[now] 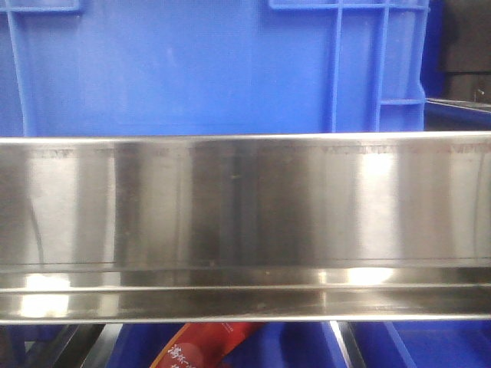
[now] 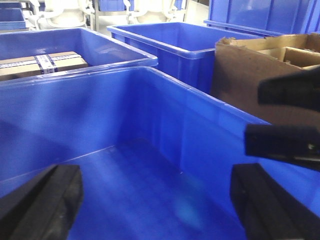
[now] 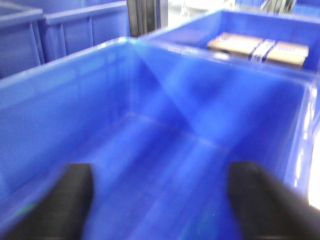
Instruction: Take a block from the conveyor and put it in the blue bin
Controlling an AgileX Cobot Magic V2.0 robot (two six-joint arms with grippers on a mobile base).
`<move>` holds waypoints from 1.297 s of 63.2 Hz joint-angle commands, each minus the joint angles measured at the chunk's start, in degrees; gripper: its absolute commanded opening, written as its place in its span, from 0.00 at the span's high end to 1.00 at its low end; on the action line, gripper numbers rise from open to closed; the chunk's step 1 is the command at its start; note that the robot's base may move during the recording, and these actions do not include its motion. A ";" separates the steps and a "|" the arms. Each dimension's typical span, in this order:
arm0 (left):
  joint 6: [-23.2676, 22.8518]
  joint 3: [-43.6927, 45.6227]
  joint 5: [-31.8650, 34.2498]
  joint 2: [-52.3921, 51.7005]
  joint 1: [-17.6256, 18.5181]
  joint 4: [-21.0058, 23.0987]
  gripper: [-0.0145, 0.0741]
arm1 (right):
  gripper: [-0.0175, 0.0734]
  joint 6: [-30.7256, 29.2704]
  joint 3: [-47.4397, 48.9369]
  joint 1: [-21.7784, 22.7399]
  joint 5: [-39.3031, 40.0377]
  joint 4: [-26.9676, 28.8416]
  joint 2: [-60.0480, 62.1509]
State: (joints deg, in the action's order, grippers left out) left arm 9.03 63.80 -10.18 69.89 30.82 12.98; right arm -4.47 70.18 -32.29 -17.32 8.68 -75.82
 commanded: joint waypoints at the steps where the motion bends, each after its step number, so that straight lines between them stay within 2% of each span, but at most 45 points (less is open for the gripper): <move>1: 0.17 0.49 -0.63 -1.81 0.36 0.38 0.40 | 0.62 -0.14 0.57 -0.27 -1.40 0.88 2.72; 11: 0.17 0.49 -2.33 -3.74 0.36 0.38 0.80 | 1.00 -0.14 0.57 -0.27 -3.12 0.88 5.51; 15: 0.17 0.49 -1.65 -3.74 0.20 -0.29 0.95 | 0.99 -0.14 0.57 -0.27 -3.06 0.88 5.64; 16: 0.17 0.49 -1.53 -3.74 0.11 -0.82 0.96 | 0.98 -0.14 0.57 -0.27 -3.16 0.77 5.64; 25: -0.26 0.49 -1.79 -6.23 -1.70 -0.44 0.96 | 0.99 -0.14 0.57 1.52 -6.28 0.27 7.40; 30: -0.26 0.25 -5.01 -10.17 -3.29 -0.79 0.96 | 0.99 -0.14 -0.09 3.86 -7.95 0.14 10.63; 38: -0.26 -2.98 -11.59 -17.98 -7.88 -2.10 0.96 | 0.99 -0.14 -4.37 8.70 -5.73 0.02 17.60; 51: -0.26 -15.39 -12.42 -31.89 -18.28 -2.10 0.96 | 0.99 -0.14 -19.34 15.15 1.01 0.02 30.62; 61: -0.26 -24.88 -13.23 -42.47 -23.52 -2.10 0.96 | 0.99 -0.14 -32.51 15.77 4.71 0.02 41.05; 70: -0.26 -31.73 -13.23 -50.77 -25.41 -2.10 0.96 | 0.99 -0.14 -41.38 15.77 5.04 0.02 49.33; 82: -0.26 -35.60 -13.23 -58.44 -25.52 -2.10 0.96 | 0.99 -0.14 -44.11 15.77 4.15 0.02 56.05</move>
State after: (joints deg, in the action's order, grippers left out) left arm 9.03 28.97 -24.17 14.01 5.36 10.69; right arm -4.47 26.53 -16.87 -14.38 9.14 -22.18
